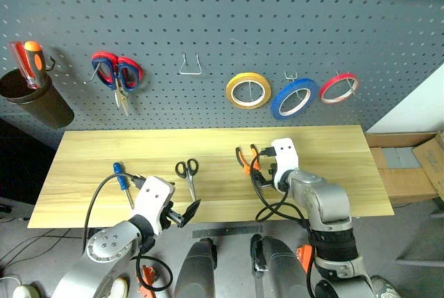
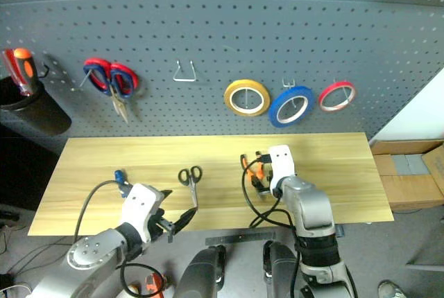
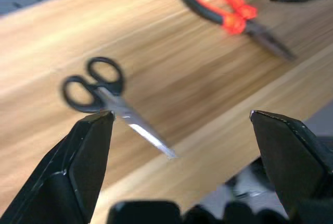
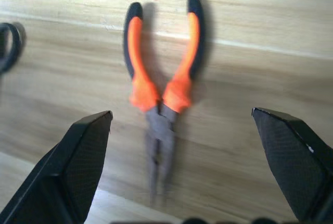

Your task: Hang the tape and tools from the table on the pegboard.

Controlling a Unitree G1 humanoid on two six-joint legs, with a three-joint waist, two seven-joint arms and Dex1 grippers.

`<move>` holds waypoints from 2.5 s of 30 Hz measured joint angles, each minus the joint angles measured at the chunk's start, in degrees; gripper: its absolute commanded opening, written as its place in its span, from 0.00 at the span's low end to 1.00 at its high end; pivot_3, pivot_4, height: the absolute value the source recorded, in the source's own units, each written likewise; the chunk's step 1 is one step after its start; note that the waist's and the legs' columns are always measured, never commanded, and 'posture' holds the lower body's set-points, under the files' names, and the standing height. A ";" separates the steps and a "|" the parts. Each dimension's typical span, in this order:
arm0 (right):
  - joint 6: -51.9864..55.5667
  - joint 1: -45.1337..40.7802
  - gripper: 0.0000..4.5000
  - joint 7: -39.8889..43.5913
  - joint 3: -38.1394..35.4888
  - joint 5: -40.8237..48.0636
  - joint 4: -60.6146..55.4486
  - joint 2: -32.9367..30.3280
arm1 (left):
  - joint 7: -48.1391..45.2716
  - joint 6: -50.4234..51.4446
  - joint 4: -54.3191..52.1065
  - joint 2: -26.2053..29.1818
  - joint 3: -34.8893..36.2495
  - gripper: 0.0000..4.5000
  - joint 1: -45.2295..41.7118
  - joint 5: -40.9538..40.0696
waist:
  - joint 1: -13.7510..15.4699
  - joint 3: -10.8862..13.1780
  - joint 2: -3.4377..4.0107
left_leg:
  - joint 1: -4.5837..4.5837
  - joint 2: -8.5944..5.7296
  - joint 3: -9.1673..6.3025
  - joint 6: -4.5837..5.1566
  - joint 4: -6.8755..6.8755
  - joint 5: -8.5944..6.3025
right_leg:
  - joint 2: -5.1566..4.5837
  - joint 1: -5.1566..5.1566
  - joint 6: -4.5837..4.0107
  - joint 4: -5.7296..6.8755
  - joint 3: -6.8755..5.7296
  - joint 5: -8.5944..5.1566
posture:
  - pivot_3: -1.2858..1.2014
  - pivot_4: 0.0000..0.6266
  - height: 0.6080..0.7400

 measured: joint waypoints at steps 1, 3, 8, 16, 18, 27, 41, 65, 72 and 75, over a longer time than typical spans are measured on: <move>0.42 -0.74 0.99 -0.74 -0.19 0.03 0.61 0.60 | -0.28 -1.13 0.04 0.52 0.01 1.00 0.41 0.85 | 0.00 0.06 0.03 | -0.03 0.00 0.01 0.01 -0.03 -0.01 | 0.00 -0.03 0.00 -0.05 0.00 0.00 | 0.58 0.58 1.00; 1.00 -2.63 0.99 -2.56 -0.32 0.03 3.03 1.50 | -1.34 -4.04 0.55 1.13 0.38 1.00 1.56 2.46 | 0.00 0.20 0.09 | -0.02 0.00 0.03 0.02 -0.26 -0.01 | 0.00 -0.03 0.01 -0.26 0.00 0.01 | 0.58 0.58 1.00; 0.51 -5.79 0.99 -6.43 -0.82 -0.04 8.80 2.42 | -2.51 -6.48 1.02 0.86 1.41 1.00 3.10 3.68 | -0.01 0.43 0.06 | -0.16 0.00 0.08 0.03 -0.84 -0.01 | 0.01 -0.20 0.01 -0.73 -0.01 0.00 | 0.59 0.59 1.00; -5.42 -7.25 0.99 -9.87 -0.46 0.07 17.35 2.88 | -2.67 -6.68 1.17 -0.64 1.76 1.00 3.41 4.41 | -0.06 0.59 0.05 | -0.44 -0.01 0.06 0.10 -0.79 -0.10 | -0.02 -0.36 0.01 -0.88 -0.03 0.00 | 0.59 0.61 1.00; -6.51 -8.03 0.99 -10.89 -0.49 0.12 18.97 2.79 | -2.90 -6.70 1.18 -0.93 1.84 1.00 3.54 4.49 | -0.05 0.59 0.05 | -0.42 0.00 0.05 0.10 -0.77 -0.10 | -0.02 -0.34 0.02 -0.88 -0.04 0.00 | 0.59 0.61 1.00; -10.17 -11.91 0.99 -12.12 0.69 0.11 25.28 2.30 | -3.37 -6.56 1.17 -2.27 2.03 1.00 3.99 4.54 | -0.08 0.67 0.07 | -0.36 0.02 0.07 0.13 -0.77 -0.09 | 0.00 -0.33 0.06 -0.84 -0.05 0.01 | 0.59 0.61 1.00; -14.65 -18.32 0.99 -13.03 2.11 0.13 35.33 2.13 | -3.47 -6.43 1.17 -3.45 1.94 1.00 3.38 5.21 | -0.08 0.88 0.06 | -0.40 0.04 0.06 0.12 -0.80 -0.10 | 0.00 -0.34 0.06 -0.90 -0.06 0.01 | 0.60 0.59 1.00; -12.11 -18.27 0.67 -12.86 0.76 4.52 33.37 1.52 | -4.59 -7.10 1.20 -6.96 0.65 1.00 -0.75 5.50 | 0.03 0.78 -0.09 | -0.50 0.04 0.01 0.12 -0.79 -0.10 | 0.00 -0.38 0.06 -0.93 -0.12 0.01 | 0.60 0.53 1.00; -3.53 -2.34 0.67 4.22 10.98 11.79 -3.63 -16.92 | -3.40 -0.89 -3.12 -10.06 0.17 1.00 -8.66 0.68 | 1.42 0.81 -0.06 | -1.04 -0.07 -0.23 0.17 -0.72 -0.13 | -0.08 -0.52 0.21 -1.40 -0.31 0.08 | 0.61 0.51 1.00; -0.73 1.15 0.67 5.46 9.01 14.13 -11.78 -18.37 | -3.13 2.34 -5.58 -10.06 1.10 1.00 -11.81 -1.54 | 1.14 0.81 -0.07 | -1.00 0.02 -0.18 0.14 -0.75 -0.13 | 0.00 -0.54 0.21 -1.38 -0.26 0.08 | 0.61 0.51 1.00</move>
